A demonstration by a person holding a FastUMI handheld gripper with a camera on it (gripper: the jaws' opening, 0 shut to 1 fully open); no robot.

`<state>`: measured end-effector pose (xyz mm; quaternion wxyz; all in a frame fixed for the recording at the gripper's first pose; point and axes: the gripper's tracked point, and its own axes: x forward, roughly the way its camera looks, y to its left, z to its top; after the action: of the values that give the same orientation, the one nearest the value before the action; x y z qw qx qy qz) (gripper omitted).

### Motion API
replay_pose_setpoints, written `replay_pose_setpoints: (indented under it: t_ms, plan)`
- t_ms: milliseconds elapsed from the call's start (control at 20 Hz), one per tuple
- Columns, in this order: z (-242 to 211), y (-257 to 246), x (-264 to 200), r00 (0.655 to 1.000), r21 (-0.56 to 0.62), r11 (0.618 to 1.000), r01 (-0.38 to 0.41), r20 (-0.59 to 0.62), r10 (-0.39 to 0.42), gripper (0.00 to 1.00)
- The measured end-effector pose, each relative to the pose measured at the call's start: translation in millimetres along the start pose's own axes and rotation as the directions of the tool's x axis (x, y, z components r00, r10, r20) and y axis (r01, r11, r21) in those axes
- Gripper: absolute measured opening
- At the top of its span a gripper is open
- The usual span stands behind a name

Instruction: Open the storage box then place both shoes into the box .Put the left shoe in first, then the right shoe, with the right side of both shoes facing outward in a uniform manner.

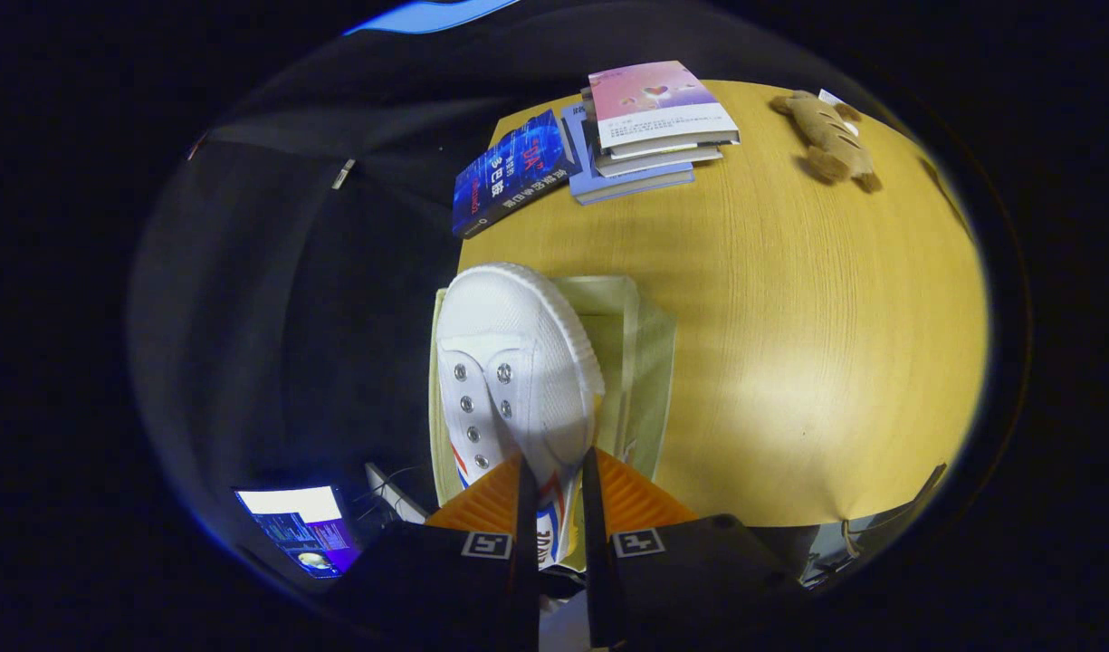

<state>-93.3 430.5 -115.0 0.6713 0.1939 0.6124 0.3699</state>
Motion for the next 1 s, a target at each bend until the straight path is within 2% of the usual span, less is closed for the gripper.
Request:
replay_pose_setpoints:
  t_ms: [350,600,750,900,1000]
  plan:
    - [3,-11,14,0.999,0.003,0.999,0.044,-0.014,-0.044,0.26]
    - [1,-8,19,1.000,0.032,0.999,0.018,-0.017,-0.017,0.27]
    - [-3,-6,20,1.000,0.046,0.999,0.004,-0.027,-0.003,0.33]
    - [-2,9,15,0.997,0.092,0.994,-0.063,-0.027,0.066,0.27]
    - [-1,7,13,0.998,0.086,0.994,-0.063,-0.019,0.065,0.38]
